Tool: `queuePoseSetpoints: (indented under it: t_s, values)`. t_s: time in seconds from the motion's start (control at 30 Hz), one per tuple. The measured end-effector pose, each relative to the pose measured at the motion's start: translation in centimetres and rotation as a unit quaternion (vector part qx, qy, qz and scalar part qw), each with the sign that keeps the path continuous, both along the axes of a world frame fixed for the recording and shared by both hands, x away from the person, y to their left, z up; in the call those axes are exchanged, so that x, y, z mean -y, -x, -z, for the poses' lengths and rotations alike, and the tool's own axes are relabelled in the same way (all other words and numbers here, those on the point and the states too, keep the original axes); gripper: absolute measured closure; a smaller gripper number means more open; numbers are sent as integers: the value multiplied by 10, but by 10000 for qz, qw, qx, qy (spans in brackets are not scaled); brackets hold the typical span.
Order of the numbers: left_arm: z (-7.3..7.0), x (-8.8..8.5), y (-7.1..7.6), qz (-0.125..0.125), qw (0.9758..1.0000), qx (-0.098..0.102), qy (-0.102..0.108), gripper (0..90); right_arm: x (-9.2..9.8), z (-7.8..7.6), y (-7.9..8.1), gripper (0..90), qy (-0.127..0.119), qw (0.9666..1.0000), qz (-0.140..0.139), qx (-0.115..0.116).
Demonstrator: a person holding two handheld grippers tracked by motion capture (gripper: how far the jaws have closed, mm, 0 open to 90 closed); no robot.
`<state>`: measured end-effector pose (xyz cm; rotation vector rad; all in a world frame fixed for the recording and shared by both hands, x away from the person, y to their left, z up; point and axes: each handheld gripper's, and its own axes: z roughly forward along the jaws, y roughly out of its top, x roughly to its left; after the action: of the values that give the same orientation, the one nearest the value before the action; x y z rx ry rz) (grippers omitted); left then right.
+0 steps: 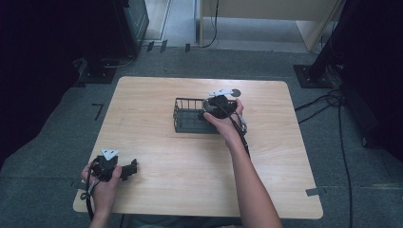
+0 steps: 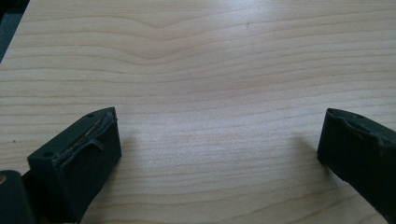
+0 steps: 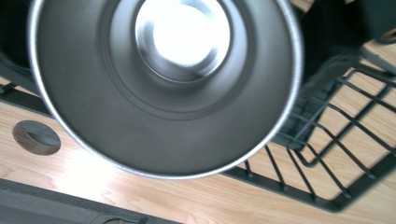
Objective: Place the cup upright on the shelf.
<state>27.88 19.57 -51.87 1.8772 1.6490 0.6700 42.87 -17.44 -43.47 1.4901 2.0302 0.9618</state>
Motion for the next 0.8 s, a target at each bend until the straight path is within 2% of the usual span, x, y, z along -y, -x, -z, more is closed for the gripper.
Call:
queuePoseSetpoints:
  t_s: [0.4, 0.57, 0.8]
  values:
    - [0, 0, 0, -1, 10000, 1, 0, 0, 14, -28, 29, 0, -187, 9980, -8, 604]
    - [0, 0, 0, 0, 10000, 4, 2, 0, 27, -31, 43, 0, -244, 9967, 76, 765]
    - [0, 0, 0, 0, 10000, 5, 3, 0, 47, -31, 62, 0, -268, 9957, 200, 869]
